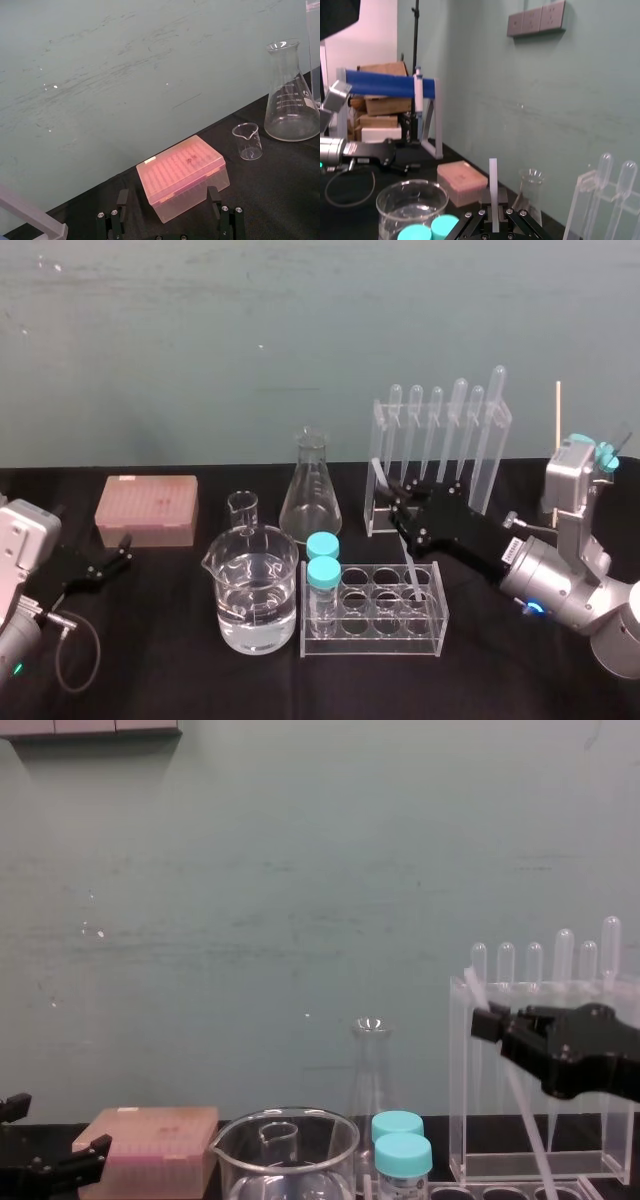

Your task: Pick up the stirring rod with one hand, then place it down.

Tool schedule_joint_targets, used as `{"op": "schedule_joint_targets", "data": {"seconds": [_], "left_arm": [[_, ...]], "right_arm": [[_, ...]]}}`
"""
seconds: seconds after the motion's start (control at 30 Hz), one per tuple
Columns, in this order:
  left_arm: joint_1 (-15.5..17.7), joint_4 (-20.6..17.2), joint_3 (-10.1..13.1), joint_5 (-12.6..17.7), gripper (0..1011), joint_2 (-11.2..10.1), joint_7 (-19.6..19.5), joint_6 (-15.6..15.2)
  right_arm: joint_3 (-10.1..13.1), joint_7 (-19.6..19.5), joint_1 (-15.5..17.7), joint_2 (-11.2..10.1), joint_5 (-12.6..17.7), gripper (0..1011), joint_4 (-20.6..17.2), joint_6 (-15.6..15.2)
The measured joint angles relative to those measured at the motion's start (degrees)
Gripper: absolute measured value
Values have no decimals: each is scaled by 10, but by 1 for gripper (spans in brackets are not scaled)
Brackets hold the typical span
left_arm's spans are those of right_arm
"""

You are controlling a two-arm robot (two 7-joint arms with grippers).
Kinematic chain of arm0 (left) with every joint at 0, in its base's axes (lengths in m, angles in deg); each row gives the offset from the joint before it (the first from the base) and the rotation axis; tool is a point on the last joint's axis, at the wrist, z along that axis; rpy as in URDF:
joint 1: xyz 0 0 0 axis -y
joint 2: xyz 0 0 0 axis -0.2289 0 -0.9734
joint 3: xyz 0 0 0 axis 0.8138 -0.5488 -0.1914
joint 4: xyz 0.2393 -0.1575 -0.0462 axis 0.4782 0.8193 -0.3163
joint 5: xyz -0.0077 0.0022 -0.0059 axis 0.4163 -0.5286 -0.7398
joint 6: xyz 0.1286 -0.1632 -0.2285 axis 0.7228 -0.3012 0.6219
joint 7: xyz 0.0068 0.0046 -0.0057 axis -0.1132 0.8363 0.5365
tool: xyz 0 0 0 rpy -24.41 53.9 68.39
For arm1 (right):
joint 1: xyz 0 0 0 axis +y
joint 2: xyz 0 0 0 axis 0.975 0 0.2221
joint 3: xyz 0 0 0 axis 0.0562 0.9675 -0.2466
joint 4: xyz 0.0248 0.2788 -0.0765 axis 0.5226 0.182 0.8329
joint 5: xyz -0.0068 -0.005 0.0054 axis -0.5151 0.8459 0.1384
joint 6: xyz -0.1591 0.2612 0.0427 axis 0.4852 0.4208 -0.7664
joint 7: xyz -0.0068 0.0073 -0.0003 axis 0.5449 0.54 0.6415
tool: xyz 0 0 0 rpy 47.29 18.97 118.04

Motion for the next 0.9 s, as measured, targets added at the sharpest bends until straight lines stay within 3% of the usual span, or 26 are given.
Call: {"op": "schedule_joint_targets", "data": {"seconds": [0.53,0.9], "left_arm": [[0,0,0,0,1000,0,0,0],[0,0,0,0,1000,0,0,0]], "right_arm": [[-21,3,-20,-2,-20,64,37,-2],[-22,2,-21,-2,-23,64,39,-1]]}}
